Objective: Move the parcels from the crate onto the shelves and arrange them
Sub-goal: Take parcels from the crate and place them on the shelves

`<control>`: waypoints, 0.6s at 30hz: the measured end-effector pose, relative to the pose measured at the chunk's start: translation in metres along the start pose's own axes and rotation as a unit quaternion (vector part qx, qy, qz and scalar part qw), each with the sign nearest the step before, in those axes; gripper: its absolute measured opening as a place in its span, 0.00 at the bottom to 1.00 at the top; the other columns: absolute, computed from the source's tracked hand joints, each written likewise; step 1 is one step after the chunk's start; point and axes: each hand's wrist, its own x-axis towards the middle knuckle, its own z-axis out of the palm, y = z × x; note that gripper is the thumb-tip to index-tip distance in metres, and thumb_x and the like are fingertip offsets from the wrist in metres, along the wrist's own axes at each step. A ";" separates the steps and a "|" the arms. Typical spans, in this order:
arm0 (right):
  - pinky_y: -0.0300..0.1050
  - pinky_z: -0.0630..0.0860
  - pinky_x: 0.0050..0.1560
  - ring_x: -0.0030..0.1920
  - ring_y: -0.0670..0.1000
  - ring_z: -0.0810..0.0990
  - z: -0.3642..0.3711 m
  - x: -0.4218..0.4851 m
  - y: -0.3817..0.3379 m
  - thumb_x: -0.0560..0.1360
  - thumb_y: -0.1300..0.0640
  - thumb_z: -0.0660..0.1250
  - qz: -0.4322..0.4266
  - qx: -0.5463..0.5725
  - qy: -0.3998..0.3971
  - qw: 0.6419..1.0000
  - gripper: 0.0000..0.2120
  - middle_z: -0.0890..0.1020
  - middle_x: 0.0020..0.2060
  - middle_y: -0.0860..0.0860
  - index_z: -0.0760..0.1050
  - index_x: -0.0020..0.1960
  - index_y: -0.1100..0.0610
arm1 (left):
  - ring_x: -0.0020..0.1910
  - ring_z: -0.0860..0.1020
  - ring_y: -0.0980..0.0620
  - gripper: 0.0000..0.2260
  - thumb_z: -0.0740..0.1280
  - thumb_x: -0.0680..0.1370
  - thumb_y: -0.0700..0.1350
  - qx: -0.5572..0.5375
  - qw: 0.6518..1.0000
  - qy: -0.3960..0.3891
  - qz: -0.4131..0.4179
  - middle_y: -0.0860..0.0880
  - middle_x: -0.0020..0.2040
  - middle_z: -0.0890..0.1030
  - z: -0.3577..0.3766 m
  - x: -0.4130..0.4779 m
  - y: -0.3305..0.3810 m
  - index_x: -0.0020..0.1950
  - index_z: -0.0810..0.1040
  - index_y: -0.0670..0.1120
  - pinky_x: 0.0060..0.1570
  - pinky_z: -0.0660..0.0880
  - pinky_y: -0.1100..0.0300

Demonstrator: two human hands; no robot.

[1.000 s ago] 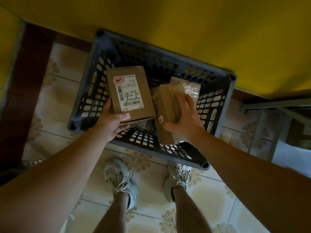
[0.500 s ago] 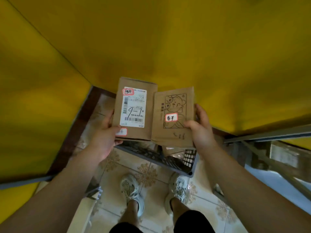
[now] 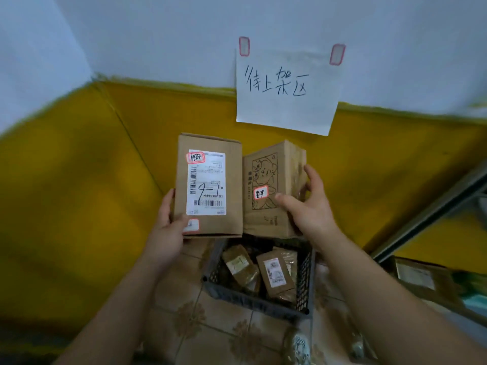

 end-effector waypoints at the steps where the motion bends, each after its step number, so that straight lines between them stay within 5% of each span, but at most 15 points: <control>1: 0.63 0.77 0.61 0.70 0.56 0.71 0.005 -0.015 -0.009 0.64 0.48 0.79 -0.010 -0.021 0.013 1.000 0.49 0.67 0.72 0.50 0.54 0.77 0.40 | 0.63 0.76 0.48 0.28 0.64 0.75 0.49 0.008 1.000 -0.009 0.013 0.56 0.67 0.76 -0.006 -0.009 0.006 0.69 0.62 0.72 0.63 0.72 0.41; 3: 0.64 0.75 0.63 0.70 0.56 0.70 0.012 -0.041 -0.023 0.57 0.39 0.78 -0.031 -0.057 0.034 0.997 0.54 0.67 0.72 0.49 0.54 0.77 0.38 | 0.64 0.75 0.49 0.28 0.63 0.79 0.44 0.009 0.999 -0.008 0.048 0.56 0.68 0.75 -0.016 -0.028 0.021 0.72 0.61 0.69 0.64 0.71 0.41; 9: 0.52 0.71 0.68 0.71 0.51 0.68 0.021 -0.099 -0.049 0.68 0.46 0.79 -0.109 -0.118 0.079 0.984 0.50 0.67 0.74 0.49 0.51 0.79 0.44 | 0.59 0.78 0.48 0.28 0.59 0.81 0.37 -0.007 0.994 -0.035 0.102 0.53 0.66 0.76 -0.021 -0.069 0.053 0.76 0.59 0.61 0.58 0.76 0.43; 12: 0.49 0.72 0.66 0.69 0.50 0.72 0.017 -0.116 -0.063 0.72 0.49 0.76 -0.097 -0.076 0.079 0.989 0.48 0.72 0.71 0.48 0.48 0.81 0.48 | 0.54 0.79 0.49 0.28 0.59 0.82 0.37 -0.037 0.993 -0.030 0.105 0.52 0.65 0.77 -0.022 -0.085 0.067 0.76 0.59 0.61 0.45 0.77 0.52; 16: 0.57 0.79 0.59 0.54 0.49 0.82 -0.003 -0.129 -0.078 0.72 0.52 0.76 -0.079 -0.029 0.070 0.994 0.26 0.82 0.55 0.47 0.71 0.67 0.51 | 0.46 0.77 0.50 0.25 0.58 0.83 0.38 -0.080 0.991 -0.029 0.106 0.53 0.60 0.79 -0.022 -0.109 0.086 0.72 0.62 0.63 0.34 0.69 0.57; 18: 0.58 0.80 0.58 0.53 0.50 0.82 -0.013 -0.134 -0.080 0.72 0.52 0.76 -0.065 -0.010 0.056 0.996 0.30 0.81 0.55 0.48 0.68 0.70 0.52 | 0.43 0.76 0.51 0.23 0.57 0.83 0.37 -0.110 0.988 -0.037 0.107 0.54 0.57 0.80 -0.015 -0.122 0.096 0.71 0.64 0.62 0.33 0.68 0.57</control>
